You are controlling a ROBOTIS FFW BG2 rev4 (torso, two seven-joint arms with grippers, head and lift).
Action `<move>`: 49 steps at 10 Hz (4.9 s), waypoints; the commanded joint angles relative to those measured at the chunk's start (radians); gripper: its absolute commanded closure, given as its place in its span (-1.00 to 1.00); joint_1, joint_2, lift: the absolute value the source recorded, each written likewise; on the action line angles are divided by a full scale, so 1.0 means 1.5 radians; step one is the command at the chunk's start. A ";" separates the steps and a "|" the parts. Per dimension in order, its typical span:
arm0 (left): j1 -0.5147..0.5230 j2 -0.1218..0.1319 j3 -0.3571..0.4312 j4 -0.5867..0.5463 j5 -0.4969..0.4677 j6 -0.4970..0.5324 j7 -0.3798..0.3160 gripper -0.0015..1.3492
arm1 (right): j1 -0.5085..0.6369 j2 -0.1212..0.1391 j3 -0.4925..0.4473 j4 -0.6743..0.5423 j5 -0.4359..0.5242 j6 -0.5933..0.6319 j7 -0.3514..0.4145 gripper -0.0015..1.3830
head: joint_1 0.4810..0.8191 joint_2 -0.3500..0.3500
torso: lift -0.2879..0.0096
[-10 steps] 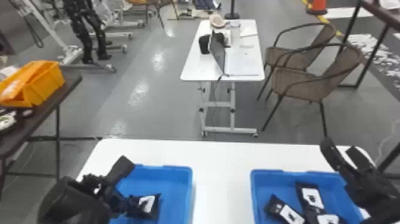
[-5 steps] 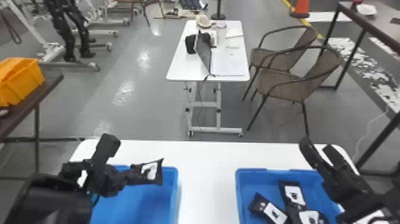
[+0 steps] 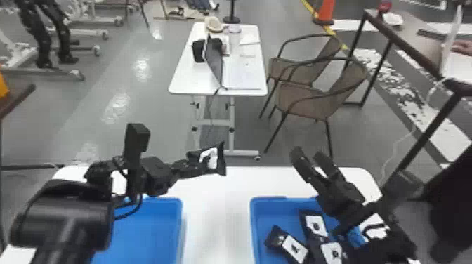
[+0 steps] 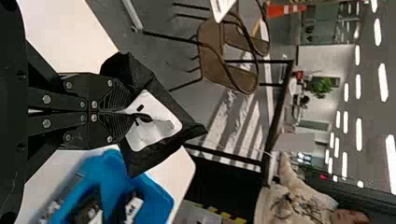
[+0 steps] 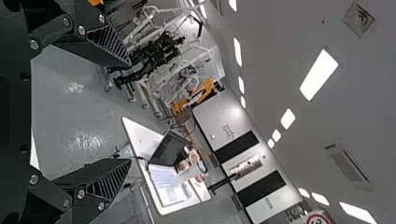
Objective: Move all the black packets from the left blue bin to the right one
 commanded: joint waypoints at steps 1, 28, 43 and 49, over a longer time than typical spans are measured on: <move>-0.032 -0.014 -0.039 0.048 0.047 -0.024 0.001 0.74 | -0.020 0.001 0.024 0.017 0.004 0.000 0.002 -0.55 | 0.27 -0.21 | 0.94; 0.146 -0.031 0.081 -0.116 0.153 0.000 0.077 -0.81 | 0.015 -0.016 -0.021 0.085 0.032 0.014 -0.062 0.86 | 0.27 -0.40 | 0.94; 0.199 -0.037 0.186 -0.197 0.166 -0.039 0.109 -0.94 | 0.079 -0.007 -0.034 0.056 0.174 -0.157 -0.131 -0.69 | 0.27 -0.18 | 0.94; 0.419 -0.058 0.178 -0.217 0.108 -0.357 0.236 -0.80 | 0.220 0.001 -0.025 0.015 0.286 -0.311 -0.124 -0.65 | 0.27 -0.05 | 0.94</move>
